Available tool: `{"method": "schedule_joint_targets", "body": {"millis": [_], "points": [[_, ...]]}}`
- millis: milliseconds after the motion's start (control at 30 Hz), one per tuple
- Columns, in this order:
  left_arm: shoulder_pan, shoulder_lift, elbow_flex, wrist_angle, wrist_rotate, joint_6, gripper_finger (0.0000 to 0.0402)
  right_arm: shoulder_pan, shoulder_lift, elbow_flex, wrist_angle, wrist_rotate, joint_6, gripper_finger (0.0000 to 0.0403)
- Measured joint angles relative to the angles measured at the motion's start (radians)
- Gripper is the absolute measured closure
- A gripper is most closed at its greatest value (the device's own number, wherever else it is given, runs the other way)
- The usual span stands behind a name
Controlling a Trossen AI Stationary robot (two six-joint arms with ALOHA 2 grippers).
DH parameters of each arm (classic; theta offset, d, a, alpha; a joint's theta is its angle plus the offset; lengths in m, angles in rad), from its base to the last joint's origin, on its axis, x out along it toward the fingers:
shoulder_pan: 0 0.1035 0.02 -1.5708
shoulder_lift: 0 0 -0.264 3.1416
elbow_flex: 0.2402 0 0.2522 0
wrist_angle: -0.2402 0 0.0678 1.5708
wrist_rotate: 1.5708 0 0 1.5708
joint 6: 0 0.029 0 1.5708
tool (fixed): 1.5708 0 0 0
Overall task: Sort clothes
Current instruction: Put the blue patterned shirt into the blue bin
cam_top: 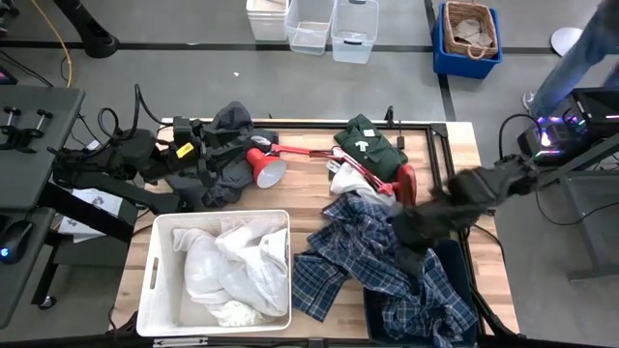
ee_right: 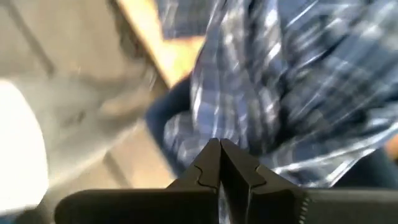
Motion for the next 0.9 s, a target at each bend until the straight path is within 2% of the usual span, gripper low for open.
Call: {"method": "schedule_joint_targets", "body": {"millis": [100, 200, 333, 433, 567, 667, 800, 900], "points": [[0.0, 0.0, 0.0, 0.009, -0.014, 0.0, 0.0154, 0.014, -0.017, 0.0, 0.0, 0.222, 0.089, 0.0402], [0.0, 0.0, 0.0, 0.01, -0.02, -0.001, 0.0154, -0.066, -0.013, -0.001, 0.004, 0.28, 0.042, 0.0393], [0.0, 0.0, 0.0, 0.008, -0.019, -0.002, 0.0154, -0.245, 0.026, -0.001, 0.016, 0.225, -0.191, 0.0348], [-0.001, 0.0, 0.0, 0.006, -0.013, -0.022, 0.0154, -0.388, 0.089, -0.001, 0.007, 0.166, -0.37, 0.0292], [-0.001, 0.0, 0.0, 0.005, 0.015, -0.027, 0.0154, -0.537, 0.207, -0.002, -0.006, 0.172, -0.577, 0.021], [-0.001, 0.0, 0.0, 0.005, 0.043, -0.027, 0.0154, -0.629, 0.313, -0.002, -0.005, 0.137, -0.668, 0.0163], [-0.001, 0.0, 0.0, 0.004, 0.071, -0.027, 0.0154, -0.698, 0.431, -0.003, -0.006, -0.02, -0.708, 0.0137], [-0.001, 0.0, 0.0, 0.002, 0.072, -0.028, 0.0154, -0.702, 0.493, -0.013, -0.004, -0.02, -0.732, 0.0136]]}}
